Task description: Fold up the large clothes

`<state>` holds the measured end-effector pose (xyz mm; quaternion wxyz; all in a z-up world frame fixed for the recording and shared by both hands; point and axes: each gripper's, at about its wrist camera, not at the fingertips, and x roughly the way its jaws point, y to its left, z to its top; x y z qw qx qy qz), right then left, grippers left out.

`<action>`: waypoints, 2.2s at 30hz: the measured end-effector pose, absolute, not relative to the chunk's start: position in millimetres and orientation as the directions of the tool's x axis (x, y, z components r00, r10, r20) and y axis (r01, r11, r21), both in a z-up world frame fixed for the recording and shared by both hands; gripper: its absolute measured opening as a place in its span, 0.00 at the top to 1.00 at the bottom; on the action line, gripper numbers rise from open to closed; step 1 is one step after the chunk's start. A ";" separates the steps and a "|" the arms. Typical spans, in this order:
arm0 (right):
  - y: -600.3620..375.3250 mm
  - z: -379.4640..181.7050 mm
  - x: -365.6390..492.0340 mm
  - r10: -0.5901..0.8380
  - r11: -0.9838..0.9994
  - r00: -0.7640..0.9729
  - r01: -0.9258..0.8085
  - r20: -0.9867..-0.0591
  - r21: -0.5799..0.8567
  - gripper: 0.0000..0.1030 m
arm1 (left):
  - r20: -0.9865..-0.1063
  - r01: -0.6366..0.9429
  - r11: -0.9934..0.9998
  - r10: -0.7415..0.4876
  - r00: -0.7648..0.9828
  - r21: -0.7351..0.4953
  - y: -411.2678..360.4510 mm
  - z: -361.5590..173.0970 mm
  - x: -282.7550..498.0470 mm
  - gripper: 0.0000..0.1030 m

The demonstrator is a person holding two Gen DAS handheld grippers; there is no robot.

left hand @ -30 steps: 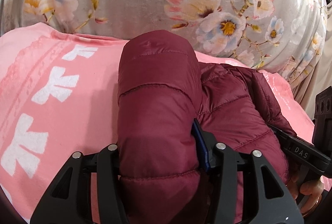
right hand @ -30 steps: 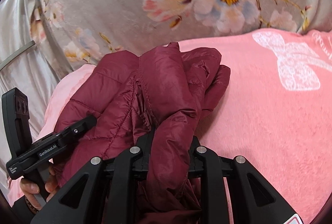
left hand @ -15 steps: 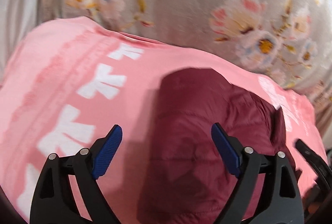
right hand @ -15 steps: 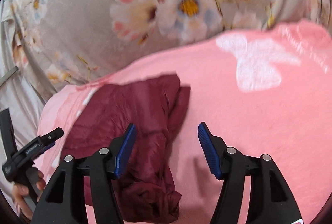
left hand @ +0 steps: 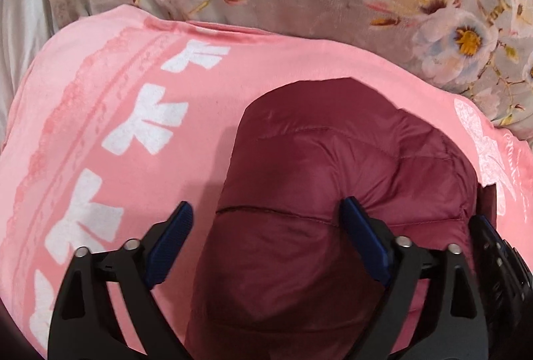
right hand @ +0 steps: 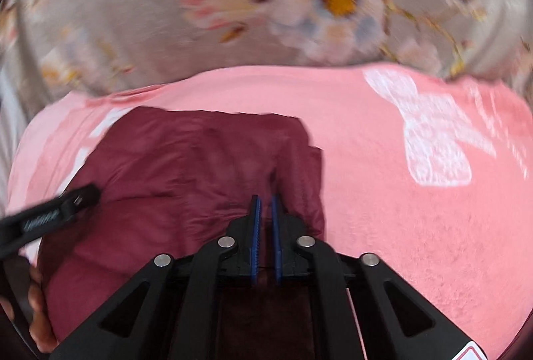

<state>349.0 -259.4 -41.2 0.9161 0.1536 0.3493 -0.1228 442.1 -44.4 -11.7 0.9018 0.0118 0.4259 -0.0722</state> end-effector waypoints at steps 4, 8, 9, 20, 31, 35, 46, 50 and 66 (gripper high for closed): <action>-264.4 -59.8 353.8 -0.105 0.924 0.713 0.328 -0.694 0.197 0.98 | -0.768 0.148 0.986 -0.157 0.621 -0.082 -46.1 -22.1 448.1 0.09; -272.6 -68.6 356.1 -0.059 0.912 0.707 0.325 -0.704 0.249 0.99 | -0.752 0.157 0.987 -0.136 0.644 -0.044 -53.8 -28.6 447.1 0.08; -275.5 -70.6 356.2 -0.042 0.907 0.707 0.323 -0.706 0.269 0.99 | -0.749 0.159 0.987 -0.130 0.650 -0.034 -55.5 -29.7 446.7 0.07; -279.4 -72.2 358.7 -0.020 0.902 0.704 0.319 -0.710 0.290 0.99 | -0.741 0.165 0.986 -0.122 0.660 -0.016 -59.2 -40.0 448.8 0.06; -268.1 -35.9 296.6 -0.022 0.943 0.709 0.249 -0.704 0.222 0.93 | -0.775 0.264 0.963 -0.120 0.620 0.062 -30.7 -17.5 404.1 0.07; -237.7 -28.2 269.3 -0.031 0.979 0.674 0.170 -0.739 0.115 0.93 | -0.801 0.292 0.954 -0.122 0.587 0.069 -9.8 -15.9 373.5 0.07; -247.0 -65.6 222.3 -0.098 0.950 0.554 0.299 -0.827 0.088 0.93 | -0.811 0.232 0.968 -0.062 0.582 0.093 15.4 -17.8 319.2 0.07; -233.7 -56.1 194.4 -0.084 0.951 0.584 0.288 -0.808 0.110 0.90 | -0.802 0.227 0.968 -0.048 0.596 0.111 11.2 -18.8 298.0 0.07; -193.7 -36.6 127.8 -0.031 0.944 0.684 0.260 -0.729 0.204 0.57 | -0.749 0.219 0.966 -0.040 0.661 0.141 -18.2 -20.0 216.4 0.07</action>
